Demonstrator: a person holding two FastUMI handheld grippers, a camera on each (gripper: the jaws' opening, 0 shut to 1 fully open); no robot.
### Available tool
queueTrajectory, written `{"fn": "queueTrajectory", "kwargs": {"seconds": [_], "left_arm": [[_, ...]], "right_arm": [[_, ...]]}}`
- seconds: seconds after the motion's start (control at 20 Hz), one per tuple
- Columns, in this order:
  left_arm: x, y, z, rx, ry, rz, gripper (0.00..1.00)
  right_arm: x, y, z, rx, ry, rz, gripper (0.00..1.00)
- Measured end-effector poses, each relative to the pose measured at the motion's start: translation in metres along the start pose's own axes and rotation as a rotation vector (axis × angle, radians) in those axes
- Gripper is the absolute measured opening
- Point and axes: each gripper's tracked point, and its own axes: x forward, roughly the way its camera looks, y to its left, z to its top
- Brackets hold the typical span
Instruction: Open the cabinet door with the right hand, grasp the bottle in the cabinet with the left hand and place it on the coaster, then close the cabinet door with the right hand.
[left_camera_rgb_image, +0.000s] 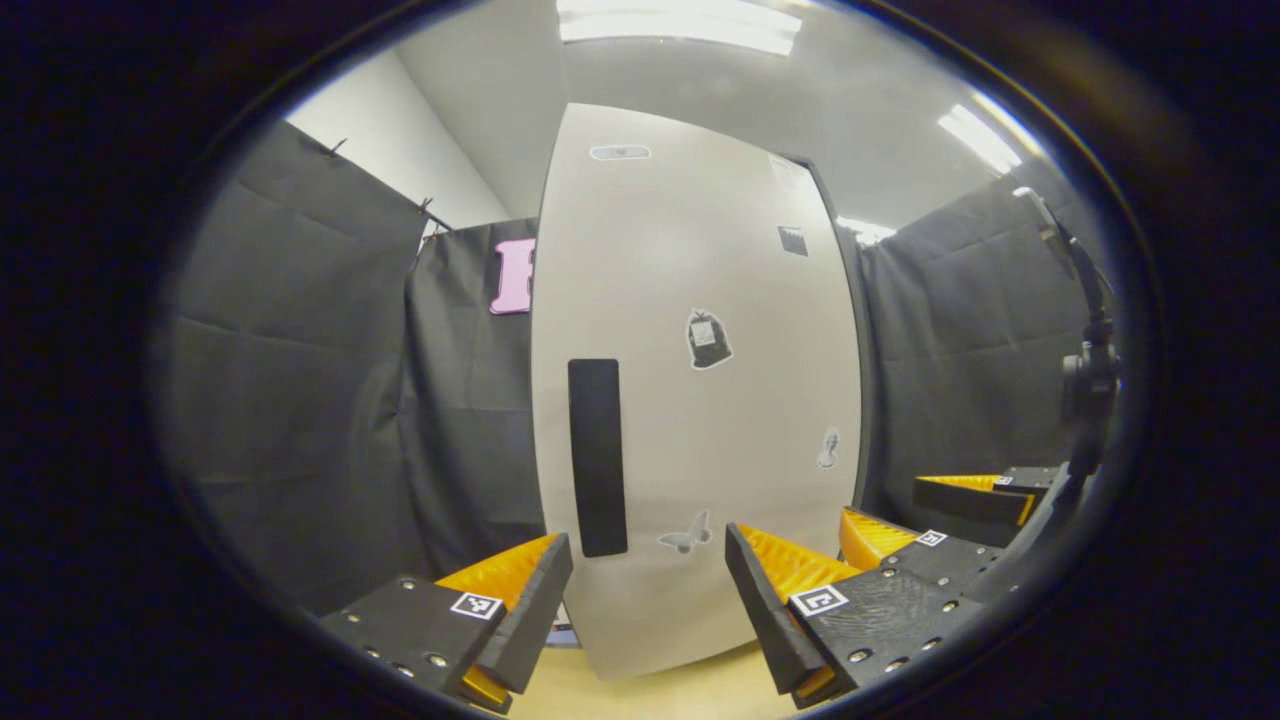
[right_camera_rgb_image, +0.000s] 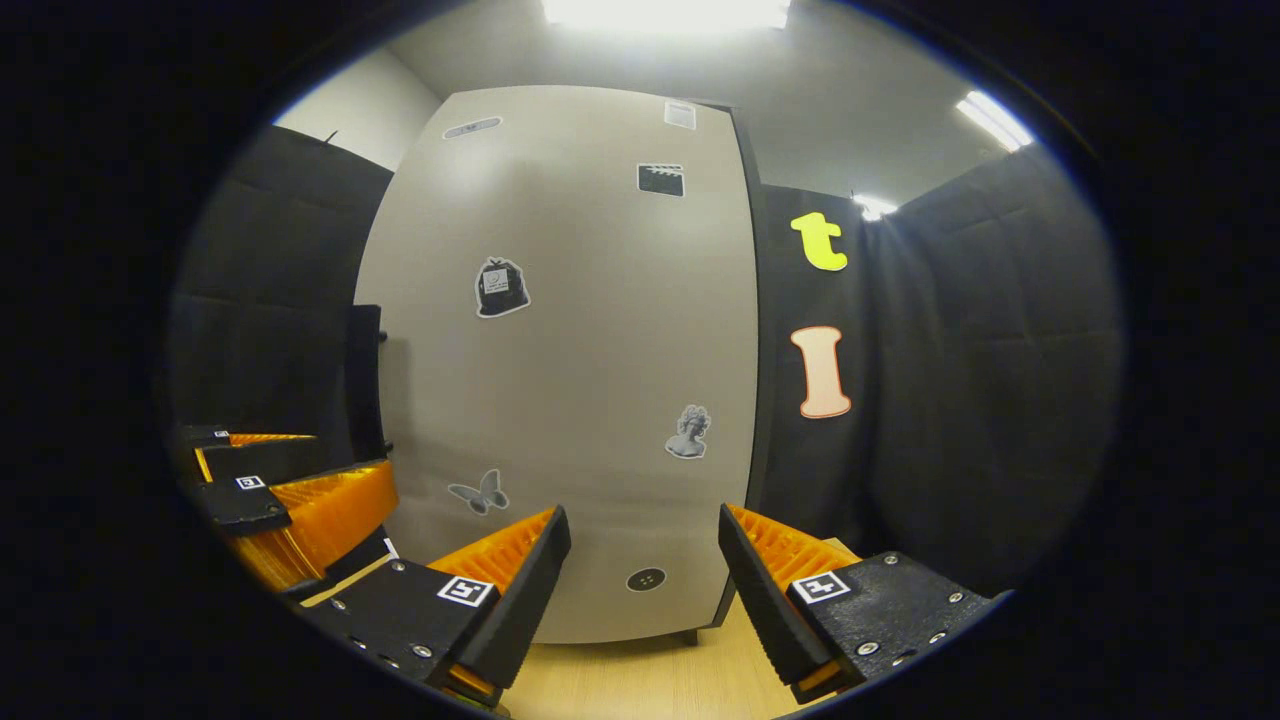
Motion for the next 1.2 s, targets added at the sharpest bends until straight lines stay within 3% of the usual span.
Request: {"fn": "queueTrajectory", "kwargs": {"seconds": [0.6, 0.75, 0.85, 0.9, 1.0, 1.05, 1.1, 1.2], "left_arm": [[0.002, -0.002, -0.023, -0.012, 0.070, -0.020, 0.90], [0.000, -0.002, -0.022, -0.005, 0.071, -0.019, 0.83], [0.000, -0.004, -0.023, -0.003, 0.074, -0.026, 0.83], [-0.001, -0.004, -0.023, 0.000, 0.078, -0.029, 0.88], [-0.002, -0.005, -0.024, 0.005, 0.084, -0.032, 0.83], [-0.003, -0.005, -0.023, 0.009, 0.086, -0.033, 0.93], [-0.004, -0.004, -0.023, 0.009, 0.085, -0.032, 0.88], [-0.006, -0.003, -0.023, 0.007, 0.083, -0.031, 0.88]], "right_arm": [[-0.013, -0.008, 0.001, 0.014, -0.012, 0.007, 0.91], [-0.016, -0.010, 0.003, 0.020, -0.019, 0.006, 0.93], [-0.018, -0.012, 0.003, 0.026, -0.018, 0.005, 0.93], [-0.019, -0.012, 0.003, 0.030, -0.017, 0.006, 0.93], [-0.021, -0.012, 0.003, 0.029, -0.016, 0.008, 0.92], [-0.023, -0.012, 0.003, 0.027, -0.016, 0.009, 0.92], [-0.023, -0.012, 0.004, 0.026, -0.018, 0.010, 0.92], [-0.024, -0.012, 0.005, 0.026, -0.018, 0.013, 0.93]]}}
